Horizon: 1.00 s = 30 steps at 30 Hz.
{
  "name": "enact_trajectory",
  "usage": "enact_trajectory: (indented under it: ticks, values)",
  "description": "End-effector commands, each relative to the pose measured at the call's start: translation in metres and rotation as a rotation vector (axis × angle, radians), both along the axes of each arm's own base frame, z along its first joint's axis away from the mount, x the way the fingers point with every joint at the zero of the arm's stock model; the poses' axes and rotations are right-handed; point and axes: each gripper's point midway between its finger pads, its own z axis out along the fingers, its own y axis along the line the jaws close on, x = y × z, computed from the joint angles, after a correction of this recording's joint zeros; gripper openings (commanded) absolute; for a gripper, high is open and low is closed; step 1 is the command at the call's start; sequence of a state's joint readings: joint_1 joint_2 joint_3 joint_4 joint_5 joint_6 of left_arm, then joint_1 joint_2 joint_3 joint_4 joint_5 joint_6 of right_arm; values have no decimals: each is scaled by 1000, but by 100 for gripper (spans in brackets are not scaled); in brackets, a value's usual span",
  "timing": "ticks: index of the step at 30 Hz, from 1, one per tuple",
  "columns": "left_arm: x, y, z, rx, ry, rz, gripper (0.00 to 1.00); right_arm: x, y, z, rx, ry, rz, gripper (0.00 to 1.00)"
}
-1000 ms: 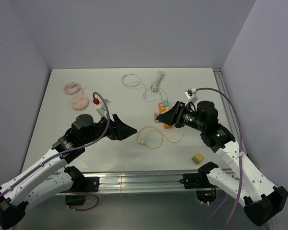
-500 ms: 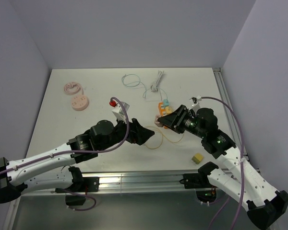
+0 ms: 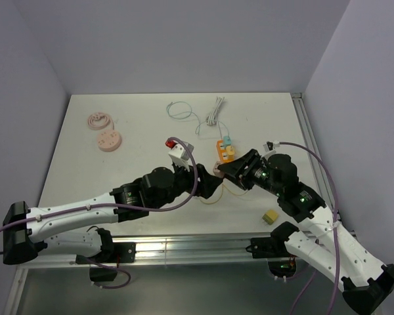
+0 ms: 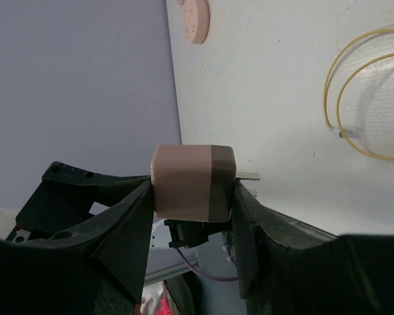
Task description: Insert the plug
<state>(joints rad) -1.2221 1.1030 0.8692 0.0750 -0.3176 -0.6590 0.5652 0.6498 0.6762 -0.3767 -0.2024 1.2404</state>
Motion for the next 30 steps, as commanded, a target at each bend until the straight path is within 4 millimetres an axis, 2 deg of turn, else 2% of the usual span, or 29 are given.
enact_trajectory:
  ticks: [1,7,26,30]
  values:
    - [5,-11,35,-56,-80,30,83,0,3,18,56,-7,-16,0]
    - [6,-12,30,-43,-84,63,81,-7,6,26,86,-17,-6,0]
    - [12,-16,18,-10,-82,86,55,-21,14,36,112,-22,25,0]
    - [14,-14,14,6,-83,99,55,-23,17,35,121,-15,35,0]
